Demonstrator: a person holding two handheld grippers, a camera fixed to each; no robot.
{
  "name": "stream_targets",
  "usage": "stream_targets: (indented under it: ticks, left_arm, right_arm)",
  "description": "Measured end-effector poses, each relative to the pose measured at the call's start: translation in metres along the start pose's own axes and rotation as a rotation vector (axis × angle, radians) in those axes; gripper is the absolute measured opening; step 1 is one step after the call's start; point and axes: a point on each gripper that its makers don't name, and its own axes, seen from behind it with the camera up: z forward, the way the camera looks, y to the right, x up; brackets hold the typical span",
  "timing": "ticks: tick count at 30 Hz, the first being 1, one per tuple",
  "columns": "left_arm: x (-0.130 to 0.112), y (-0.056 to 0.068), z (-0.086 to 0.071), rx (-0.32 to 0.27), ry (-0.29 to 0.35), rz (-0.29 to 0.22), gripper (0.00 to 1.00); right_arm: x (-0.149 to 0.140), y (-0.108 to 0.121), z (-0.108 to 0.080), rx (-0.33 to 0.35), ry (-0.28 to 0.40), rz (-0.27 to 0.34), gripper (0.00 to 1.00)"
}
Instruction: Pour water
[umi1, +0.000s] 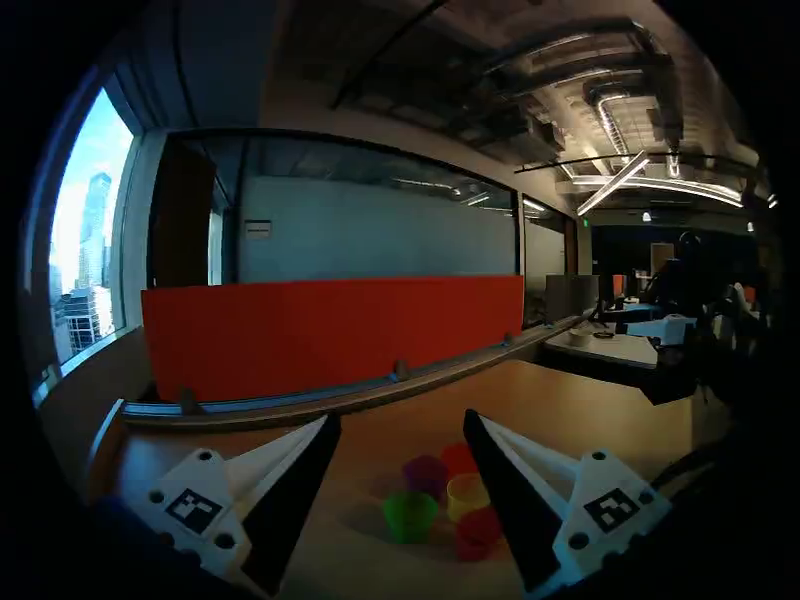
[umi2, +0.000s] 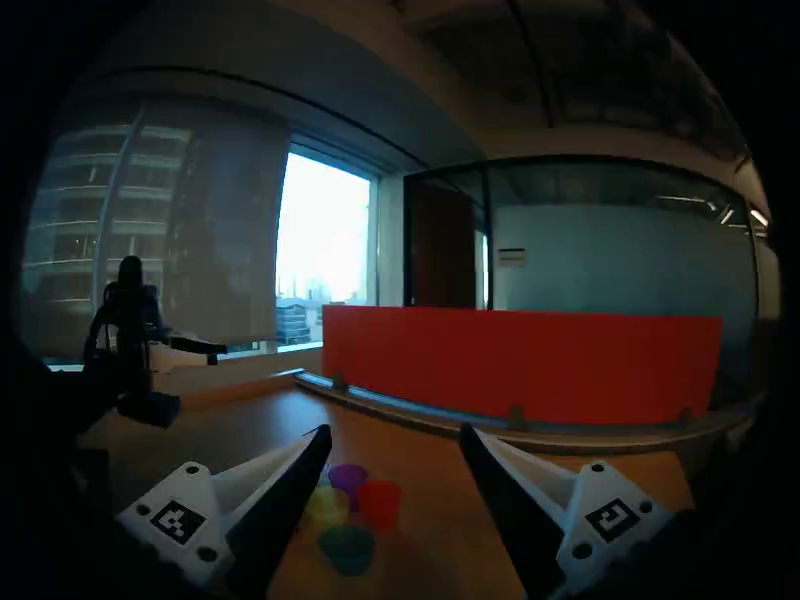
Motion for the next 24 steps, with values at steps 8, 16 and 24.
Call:
stream_targets:
  ticks: [8,16,24]
  left_arm:
    - [-0.014,0.005,0.007,-0.083,-0.060,0.039,0.91]
    - [-0.042,0.007,0.016,-0.140,-0.162,0.078,0.91]
    - [-0.063,0.015,0.020,-0.208,-0.234,0.094,0.91]
  right_arm:
    - [-0.024,-0.012,0.009,0.065,-0.102,-0.064,0.99]
    - [-0.056,-0.026,0.015,0.143,-0.224,-0.086,0.99]
    - [-0.068,-0.034,0.019,0.203,-0.302,-0.098,0.99]
